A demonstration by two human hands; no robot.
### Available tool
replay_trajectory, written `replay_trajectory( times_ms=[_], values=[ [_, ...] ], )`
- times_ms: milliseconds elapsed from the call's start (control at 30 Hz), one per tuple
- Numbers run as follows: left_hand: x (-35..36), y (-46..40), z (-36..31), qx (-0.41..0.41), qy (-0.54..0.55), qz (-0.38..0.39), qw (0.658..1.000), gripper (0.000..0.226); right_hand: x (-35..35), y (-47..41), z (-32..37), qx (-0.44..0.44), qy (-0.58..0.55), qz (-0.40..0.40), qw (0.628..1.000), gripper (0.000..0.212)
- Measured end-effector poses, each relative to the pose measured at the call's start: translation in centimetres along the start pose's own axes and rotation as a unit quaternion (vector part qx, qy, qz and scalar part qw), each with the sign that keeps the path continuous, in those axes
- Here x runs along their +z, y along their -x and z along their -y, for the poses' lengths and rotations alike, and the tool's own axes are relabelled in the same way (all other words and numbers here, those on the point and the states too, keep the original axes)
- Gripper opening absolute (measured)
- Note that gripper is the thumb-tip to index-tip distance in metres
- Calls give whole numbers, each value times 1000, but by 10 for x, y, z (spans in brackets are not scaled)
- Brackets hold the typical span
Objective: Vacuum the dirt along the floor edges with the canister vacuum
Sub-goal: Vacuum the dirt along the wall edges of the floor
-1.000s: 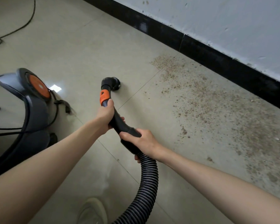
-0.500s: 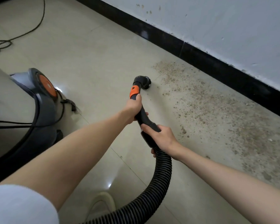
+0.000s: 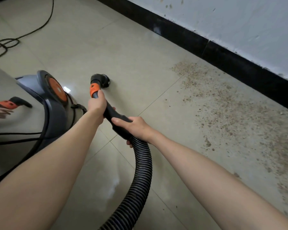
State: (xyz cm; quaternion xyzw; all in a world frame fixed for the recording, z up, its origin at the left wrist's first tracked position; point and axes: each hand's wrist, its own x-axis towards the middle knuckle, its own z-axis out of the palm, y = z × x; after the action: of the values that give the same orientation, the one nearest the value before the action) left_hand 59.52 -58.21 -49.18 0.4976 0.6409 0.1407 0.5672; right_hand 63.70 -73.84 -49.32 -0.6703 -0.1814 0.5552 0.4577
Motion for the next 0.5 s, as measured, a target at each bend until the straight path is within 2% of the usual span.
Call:
replay_trajectory(
  times_ms=[133, 333, 500],
  values=[
    [17, -2, -11, -5, -21, 47, 999, 56, -13, 0, 1, -1, -6, -23, 1000, 43],
    [55, 35, 9, -5, -35, 130, 991, 40, -36, 44, -31, 16, -19, -73, 997, 41],
    [71, 75, 31, -6, -32, 159, 987, 35, -49, 85, -52, 13, -30, -98, 995, 38]
  ],
)
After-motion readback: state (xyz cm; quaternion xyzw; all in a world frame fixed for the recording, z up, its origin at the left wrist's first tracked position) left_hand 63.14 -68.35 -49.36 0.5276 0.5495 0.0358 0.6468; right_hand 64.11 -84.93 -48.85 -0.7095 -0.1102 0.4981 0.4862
